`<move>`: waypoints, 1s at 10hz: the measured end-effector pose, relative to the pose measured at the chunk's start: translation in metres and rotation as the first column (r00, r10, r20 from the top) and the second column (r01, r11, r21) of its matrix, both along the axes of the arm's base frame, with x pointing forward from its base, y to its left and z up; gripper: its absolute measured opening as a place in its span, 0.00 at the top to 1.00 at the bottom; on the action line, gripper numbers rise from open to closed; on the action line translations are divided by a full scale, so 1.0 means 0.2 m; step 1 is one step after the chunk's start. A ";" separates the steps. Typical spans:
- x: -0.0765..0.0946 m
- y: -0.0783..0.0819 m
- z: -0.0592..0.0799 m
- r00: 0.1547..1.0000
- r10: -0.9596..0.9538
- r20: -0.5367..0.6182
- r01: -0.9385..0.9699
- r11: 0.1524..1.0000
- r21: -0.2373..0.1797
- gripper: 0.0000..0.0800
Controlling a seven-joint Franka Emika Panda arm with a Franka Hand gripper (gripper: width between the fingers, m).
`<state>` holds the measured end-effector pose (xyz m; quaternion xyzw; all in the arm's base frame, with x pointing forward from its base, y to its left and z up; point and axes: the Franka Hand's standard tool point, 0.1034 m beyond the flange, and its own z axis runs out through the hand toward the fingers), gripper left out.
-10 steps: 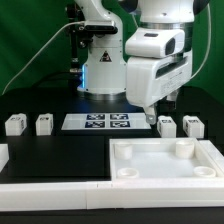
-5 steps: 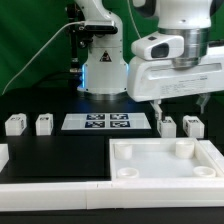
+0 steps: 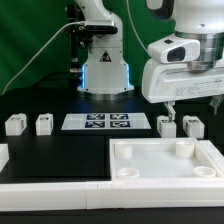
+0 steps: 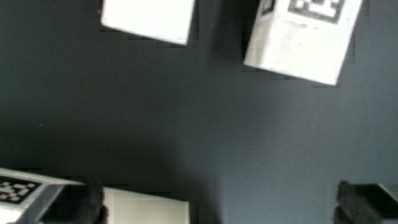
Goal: Assemble one leg
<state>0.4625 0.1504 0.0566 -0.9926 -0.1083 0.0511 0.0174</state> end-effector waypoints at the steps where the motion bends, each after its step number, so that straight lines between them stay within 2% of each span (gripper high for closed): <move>1: 0.00 0.00 0.00 1.000 0.000 0.006 0.000 1.000 0.002 0.19; 2: -0.02 -0.01 0.00 0.999 0.002 -0.036 -0.003 1.000 -0.011 0.19; 4: -0.04 -0.02 0.00 0.974 0.002 -0.226 -0.016 0.998 -0.063 0.19; 6: -0.09 0.03 -0.05 0.927 -0.050 -0.372 0.008 0.994 -0.113 0.19; 8: -0.13 0.08 -0.05 0.839 -0.068 -0.539 -0.024 0.987 -0.161 0.19; 10: -0.16 0.07 -0.06 0.733 -0.082 -0.675 -0.067 0.979 -0.192 0.19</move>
Offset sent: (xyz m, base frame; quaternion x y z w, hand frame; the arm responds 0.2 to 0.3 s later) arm 0.0000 0.0000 0.0000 0.0000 -0.2667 0.0000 0.9638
